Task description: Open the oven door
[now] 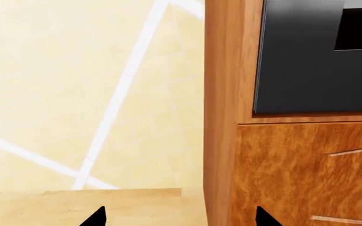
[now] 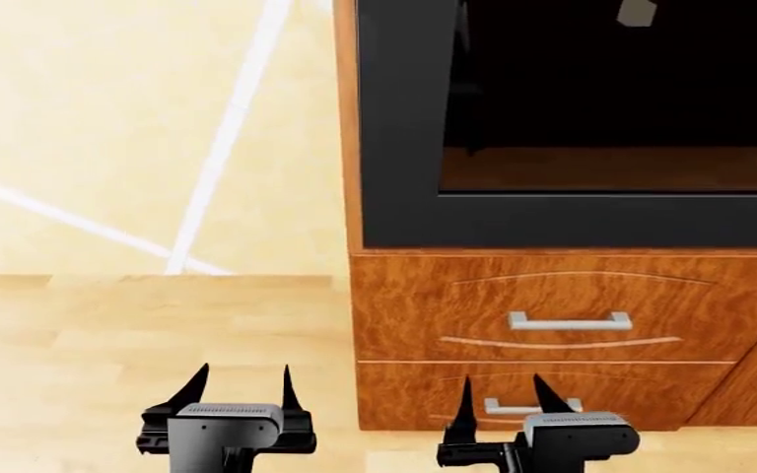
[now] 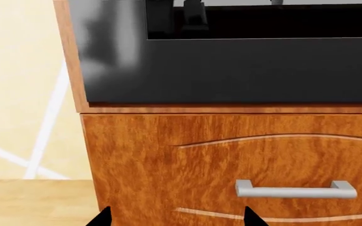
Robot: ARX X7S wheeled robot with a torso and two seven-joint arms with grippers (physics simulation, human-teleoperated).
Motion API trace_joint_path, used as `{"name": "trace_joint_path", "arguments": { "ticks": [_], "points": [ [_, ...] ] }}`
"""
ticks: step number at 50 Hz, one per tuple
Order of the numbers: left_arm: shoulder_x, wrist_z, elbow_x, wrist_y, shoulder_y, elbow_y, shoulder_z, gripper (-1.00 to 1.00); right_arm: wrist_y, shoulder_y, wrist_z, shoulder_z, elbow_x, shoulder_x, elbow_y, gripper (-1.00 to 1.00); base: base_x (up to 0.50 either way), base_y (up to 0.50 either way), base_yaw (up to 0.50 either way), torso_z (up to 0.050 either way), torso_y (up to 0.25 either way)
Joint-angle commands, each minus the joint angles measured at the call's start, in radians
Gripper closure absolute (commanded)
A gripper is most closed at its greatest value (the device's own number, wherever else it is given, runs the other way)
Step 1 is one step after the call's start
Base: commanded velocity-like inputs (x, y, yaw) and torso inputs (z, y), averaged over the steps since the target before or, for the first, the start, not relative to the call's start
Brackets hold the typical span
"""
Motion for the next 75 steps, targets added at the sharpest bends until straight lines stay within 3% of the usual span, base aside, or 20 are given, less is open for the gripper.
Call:
{"name": "trace_joint_path", "arguments": {
  "ticks": [1,17,75],
  "points": [
    [-0.003,-0.004,-0.004,0.004,-0.001,-0.003,0.006,-1.00,0.004,0.000,0.008,-0.002,0.005,0.004,-0.001,-1.00,0.13,0.00,0.00,0.000,0.000],
    [-0.009,-0.011,-0.010,0.003,-0.001,-0.002,0.015,-1.00,0.001,0.001,0.014,-0.003,0.021,0.004,0.006,-1.00,0.02,0.00,-0.03,0.000,0.000],
    [-0.025,-0.026,-0.029,0.015,-0.008,-0.017,0.040,-1.00,-0.005,0.006,0.032,-0.031,0.038,0.022,0.007,-1.00,0.00,0.00,-0.31,0.000,0.000]
  ]
}}
